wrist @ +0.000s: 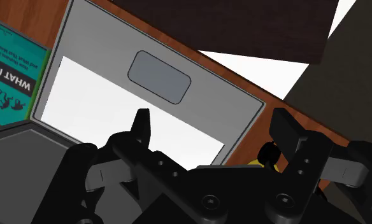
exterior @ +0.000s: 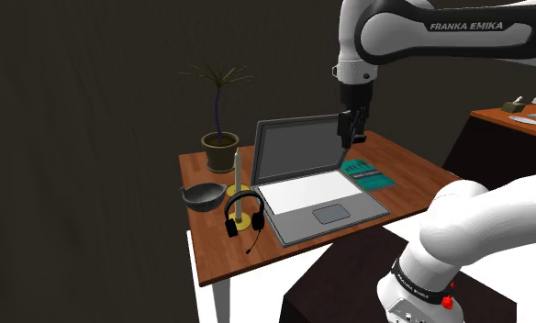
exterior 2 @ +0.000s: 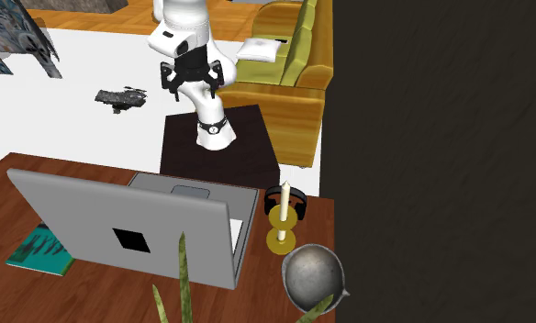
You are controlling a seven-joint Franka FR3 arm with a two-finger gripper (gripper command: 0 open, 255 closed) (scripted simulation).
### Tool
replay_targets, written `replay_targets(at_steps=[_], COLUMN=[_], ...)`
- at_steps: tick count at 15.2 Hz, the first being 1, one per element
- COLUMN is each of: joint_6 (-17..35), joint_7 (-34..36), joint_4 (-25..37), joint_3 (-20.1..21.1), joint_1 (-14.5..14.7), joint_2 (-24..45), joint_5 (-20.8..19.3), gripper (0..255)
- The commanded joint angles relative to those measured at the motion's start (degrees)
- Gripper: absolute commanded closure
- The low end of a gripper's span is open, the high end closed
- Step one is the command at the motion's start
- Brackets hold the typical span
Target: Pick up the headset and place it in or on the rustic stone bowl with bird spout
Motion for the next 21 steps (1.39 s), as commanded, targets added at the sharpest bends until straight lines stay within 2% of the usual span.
replay_targets(at_steps=[1,6,11,17,21], joint_6=[0.00,11.18,23.93,41.44,53.91], joint_7=[0.00,8.89,17.66,28.53,36.70], joint_4=[0.00,-9.55,-16.91,-22.01,-22.72], joint_3=[0.00,3.81,8.61,15.75,21.59], joint_1=[0.00,0.31,0.88,0.83,-1.07], joint_2=[0.00,-2.37,-1.31,5.67,13.73], joint_5=[0.00,4.60,9.01,13.14,13.71], gripper=[0,0,0,0,0])
